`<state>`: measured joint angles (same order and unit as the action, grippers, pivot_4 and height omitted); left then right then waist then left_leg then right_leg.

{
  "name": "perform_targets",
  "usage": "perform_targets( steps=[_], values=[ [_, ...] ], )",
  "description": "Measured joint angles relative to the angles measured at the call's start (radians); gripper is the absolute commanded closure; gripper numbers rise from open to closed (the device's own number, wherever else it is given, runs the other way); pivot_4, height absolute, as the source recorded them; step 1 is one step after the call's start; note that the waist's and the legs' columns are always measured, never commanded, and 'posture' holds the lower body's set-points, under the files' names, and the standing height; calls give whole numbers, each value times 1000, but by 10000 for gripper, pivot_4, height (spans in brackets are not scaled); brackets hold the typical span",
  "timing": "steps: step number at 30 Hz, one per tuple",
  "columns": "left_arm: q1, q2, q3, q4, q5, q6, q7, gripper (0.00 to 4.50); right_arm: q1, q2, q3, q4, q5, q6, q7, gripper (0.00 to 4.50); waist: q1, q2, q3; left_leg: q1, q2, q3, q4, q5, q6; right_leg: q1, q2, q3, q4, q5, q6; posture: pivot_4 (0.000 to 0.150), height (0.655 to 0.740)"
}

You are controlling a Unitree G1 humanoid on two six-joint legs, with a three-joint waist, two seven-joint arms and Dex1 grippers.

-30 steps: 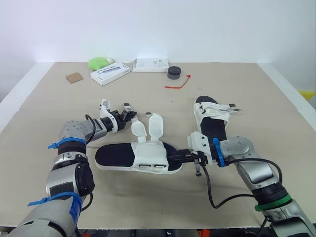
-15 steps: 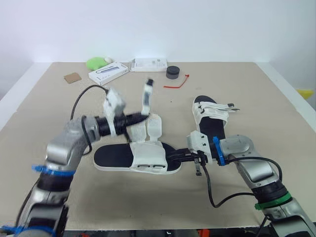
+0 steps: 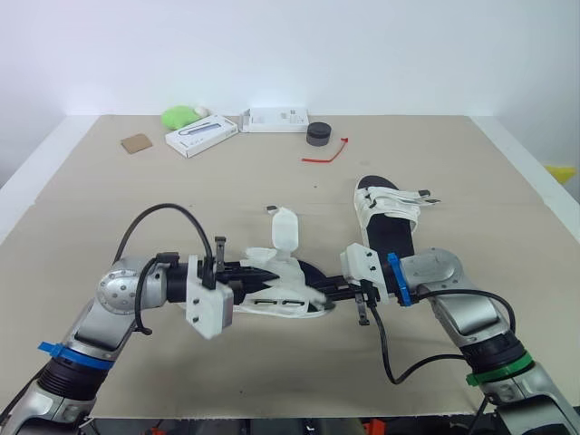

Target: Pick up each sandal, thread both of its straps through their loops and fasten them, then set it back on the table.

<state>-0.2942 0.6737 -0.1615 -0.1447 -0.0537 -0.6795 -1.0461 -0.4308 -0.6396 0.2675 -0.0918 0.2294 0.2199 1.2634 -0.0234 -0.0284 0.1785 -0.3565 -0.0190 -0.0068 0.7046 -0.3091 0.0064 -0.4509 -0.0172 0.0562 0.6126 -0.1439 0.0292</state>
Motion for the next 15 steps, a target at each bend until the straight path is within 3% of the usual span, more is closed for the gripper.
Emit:
perform_targets(
  steps=[7, 10, 11, 13, 14, 15],
  values=[
    [15, 40, 0, 57, 8, -122, 15, 44317, -4, 2, 8, 6, 0, -3, 5, 45000, 0, 0, 0, 0, 1, 1, 0, -1, 1, 0, 0, 0, 0, 0, 0, 1500, 7400],
    [15, 50, 0, 57, 4, -130, 20, 37027, -13, 2, 8, 18, 0, -6, 9, 45000, 0, 0, 0, 0, 1, 1, 0, -1, 1, 0, 0, 0, 0, 0, 0, 1500, 7400],
    [15, 54, 0, 57, 3, -131, 22, 27732, -16, 3, 8, 22, 0, -7, 11, 45000, 0, 0, 0, 0, 1, 1, 0, -1, 1, 0, 0, 0, 0, 0, 0, 1500, 7400],
    [18, 62, 1, 56, -10, -130, 31, 22967, -20, 5, 9, 34, 0, -10, 18, 45000, 0, 0, 0, 0, 2, 1, 0, -1, 1, 0, 1, 0, 0, 0, 0, 1500, 7400],
    [18, 62, 1, 56, -10, -130, 31, 22967, -20, 5, 9, 34, 0, -10, 18, 45000, 0, 0, 0, 1, 2, 1, 0, -1, 1, 0, 1, 0, 0, 0, 0, 1500, 7400],
    [31, 78, 2, 42, -40, -115, 37, 17888, -22, 8, 9, 40, -1, -13, 20, 45000, -1, 0, 0, 1, 2, 2, 0, -1, 2, 0, 1, 0, 0, 0, 0, 1500, 7400]
  ],
)
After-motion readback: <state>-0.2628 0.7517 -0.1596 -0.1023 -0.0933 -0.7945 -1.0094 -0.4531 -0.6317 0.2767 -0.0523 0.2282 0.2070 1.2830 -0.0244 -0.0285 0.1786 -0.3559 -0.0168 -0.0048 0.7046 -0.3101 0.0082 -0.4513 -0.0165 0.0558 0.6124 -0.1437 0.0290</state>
